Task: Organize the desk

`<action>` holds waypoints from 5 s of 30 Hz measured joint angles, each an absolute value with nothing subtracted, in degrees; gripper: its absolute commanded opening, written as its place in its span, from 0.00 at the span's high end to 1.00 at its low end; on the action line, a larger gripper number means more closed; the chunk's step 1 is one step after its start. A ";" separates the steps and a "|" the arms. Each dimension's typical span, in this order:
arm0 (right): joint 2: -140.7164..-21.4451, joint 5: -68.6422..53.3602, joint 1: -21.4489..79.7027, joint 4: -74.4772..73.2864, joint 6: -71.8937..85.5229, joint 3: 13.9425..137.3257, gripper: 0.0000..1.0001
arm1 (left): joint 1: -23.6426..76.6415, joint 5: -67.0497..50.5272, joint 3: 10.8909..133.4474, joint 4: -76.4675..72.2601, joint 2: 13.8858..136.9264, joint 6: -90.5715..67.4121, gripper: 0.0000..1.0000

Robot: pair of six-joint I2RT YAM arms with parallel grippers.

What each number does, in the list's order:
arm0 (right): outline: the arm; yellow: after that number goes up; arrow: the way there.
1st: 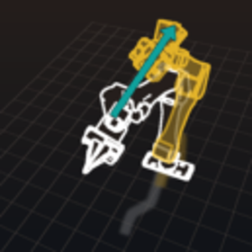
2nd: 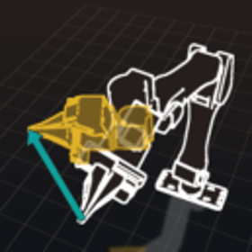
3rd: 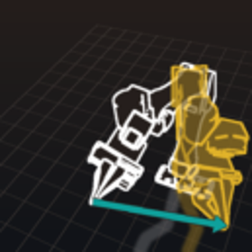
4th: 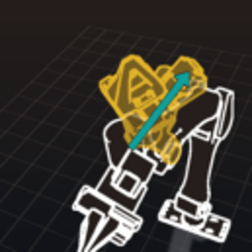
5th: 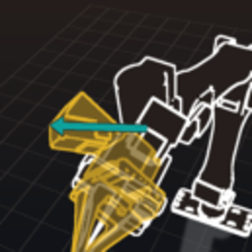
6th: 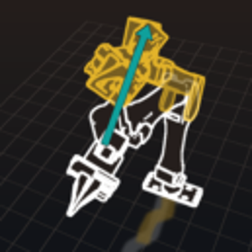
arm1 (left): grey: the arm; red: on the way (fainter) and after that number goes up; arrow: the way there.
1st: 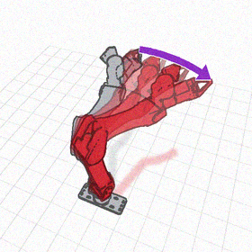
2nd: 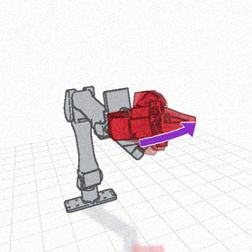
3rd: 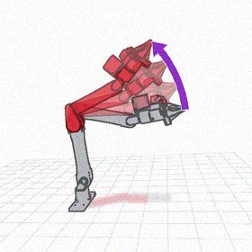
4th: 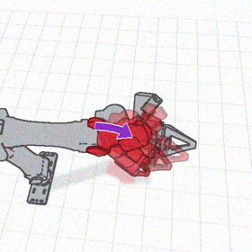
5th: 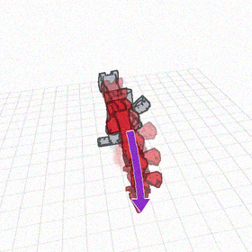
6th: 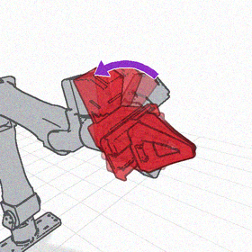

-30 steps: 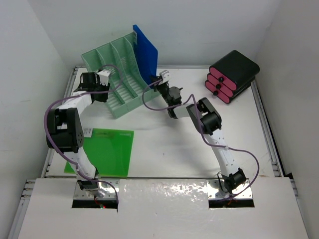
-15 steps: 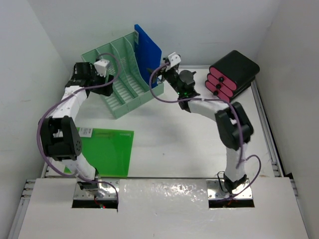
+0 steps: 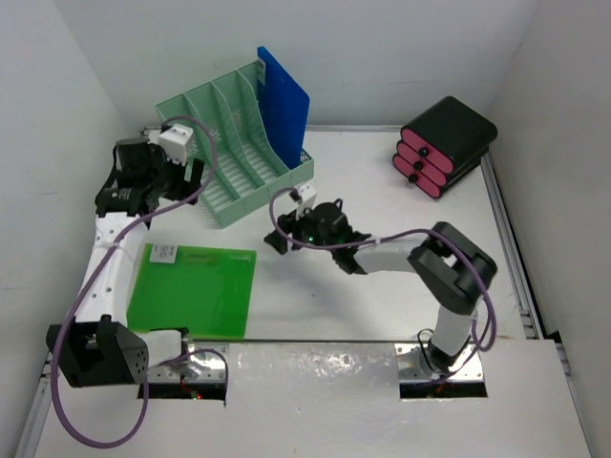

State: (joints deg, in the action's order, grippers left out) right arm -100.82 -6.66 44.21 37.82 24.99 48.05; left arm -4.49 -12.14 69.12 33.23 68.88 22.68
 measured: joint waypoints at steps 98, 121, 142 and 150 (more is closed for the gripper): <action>-135.04 -13.76 51.81 58.96 52.12 63.05 1.00 | -38.39 -9.54 38.68 7.25 86.74 41.56 0.36; -110.91 -17.39 52.27 49.74 20.10 52.66 1.00 | -22.61 -37.45 56.45 43.16 66.89 58.26 0.15; -106.98 -21.65 52.21 40.80 7.40 54.92 1.00 | -8.64 -48.25 59.31 62.35 80.88 95.72 0.14; -106.67 -22.63 52.05 44.14 6.44 53.56 1.00 | -5.30 -48.25 57.63 59.37 82.50 93.80 0.64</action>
